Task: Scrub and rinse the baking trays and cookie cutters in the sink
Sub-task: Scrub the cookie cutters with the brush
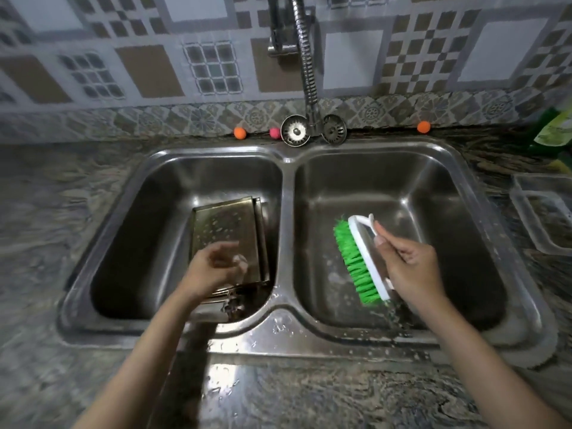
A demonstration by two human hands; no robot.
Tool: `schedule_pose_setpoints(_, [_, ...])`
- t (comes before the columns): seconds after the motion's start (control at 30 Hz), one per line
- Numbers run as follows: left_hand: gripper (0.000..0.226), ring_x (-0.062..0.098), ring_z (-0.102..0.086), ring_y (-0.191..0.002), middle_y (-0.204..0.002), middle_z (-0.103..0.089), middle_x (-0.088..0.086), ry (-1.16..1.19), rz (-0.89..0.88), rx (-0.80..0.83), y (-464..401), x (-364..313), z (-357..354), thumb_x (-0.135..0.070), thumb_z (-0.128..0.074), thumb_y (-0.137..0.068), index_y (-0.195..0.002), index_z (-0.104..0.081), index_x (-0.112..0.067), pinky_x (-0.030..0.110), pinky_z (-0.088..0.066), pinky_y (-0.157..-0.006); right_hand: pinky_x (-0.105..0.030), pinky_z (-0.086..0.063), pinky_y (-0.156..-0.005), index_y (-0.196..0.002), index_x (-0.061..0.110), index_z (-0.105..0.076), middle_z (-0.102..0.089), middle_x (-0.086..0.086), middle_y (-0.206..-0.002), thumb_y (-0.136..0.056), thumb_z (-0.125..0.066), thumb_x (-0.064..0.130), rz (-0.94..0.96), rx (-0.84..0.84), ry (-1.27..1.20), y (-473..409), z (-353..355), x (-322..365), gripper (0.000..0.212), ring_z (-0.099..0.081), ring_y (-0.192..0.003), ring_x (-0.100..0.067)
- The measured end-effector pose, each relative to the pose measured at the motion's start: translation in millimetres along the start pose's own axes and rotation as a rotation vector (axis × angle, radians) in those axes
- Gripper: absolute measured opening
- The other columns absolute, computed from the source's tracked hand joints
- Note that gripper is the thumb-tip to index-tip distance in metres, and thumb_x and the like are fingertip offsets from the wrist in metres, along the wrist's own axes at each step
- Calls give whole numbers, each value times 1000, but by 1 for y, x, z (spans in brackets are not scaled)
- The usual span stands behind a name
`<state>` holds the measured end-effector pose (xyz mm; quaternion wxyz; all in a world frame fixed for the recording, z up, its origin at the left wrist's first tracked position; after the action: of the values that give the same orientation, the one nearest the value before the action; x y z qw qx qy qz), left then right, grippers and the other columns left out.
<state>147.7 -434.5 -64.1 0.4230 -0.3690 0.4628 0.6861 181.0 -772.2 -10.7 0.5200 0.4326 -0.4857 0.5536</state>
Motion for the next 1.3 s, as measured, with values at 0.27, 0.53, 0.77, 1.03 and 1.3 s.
schedule_pose_setpoints(0.27, [81,16,-59,-106,-118,-63,-1,-825,-73,393,-24,64,-1,-22,-83,-65,-137,-45,-21,23,-45,-87,-10,-44,-91,-121,13,-61,-63,24,-107,-91,-57,8,-85,-2,-57,20,-48,-8,31,-58,-104,10])
schedule_pose_setpoints(0.53, [41,10,-62,-83,-90,-67,-2,-302,-147,260,-23,18,-10,-11,-71,-83,-121,-57,-15,22,-49,-79,-51,-48,-96,-104,38,-70,-69,15,-104,-88,-64,20,-134,-230,-63,22,-4,-24,24,-64,-104,-16])
schedule_pose_setpoints(0.77, [20,6,-61,-80,-88,-66,-1,-156,-457,285,2,-97,-113,-9,-66,-86,-106,-64,-13,13,-47,-71,-25,-54,-78,-116,25,-65,-70,21,-78,-92,-60,15,-124,-409,-60,8,78,-34,27,-64,-74,4])
schedule_pose_setpoints(1.03, [46,25,-59,-108,-118,-64,9,-803,-376,795,-3,-56,-307,-25,-72,-81,-121,-58,-7,23,-46,-88,-9,-38,-58,-109,35,-65,-52,27,-53,-93,-57,14,-162,-445,-31,1,166,-58,28,-45,-49,8])
schedule_pose_setpoints(1.3, [57,34,-52,-115,-122,-54,19,-1257,-338,763,-7,-15,-385,-42,-71,-77,-121,-53,-12,38,-48,-91,-4,-41,-82,-114,30,-59,-61,25,-106,-91,-58,9,-88,-330,9,-4,208,-57,31,-56,-99,14])
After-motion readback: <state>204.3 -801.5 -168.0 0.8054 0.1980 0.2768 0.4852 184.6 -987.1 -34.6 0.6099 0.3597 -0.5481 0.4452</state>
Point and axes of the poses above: each hand's wrist, its own y-axis away from the middle knuckle, its own z-axis out of the back of the hand, x = y × z, the point moved 6 cm from there along -y, towards the middle knuckle
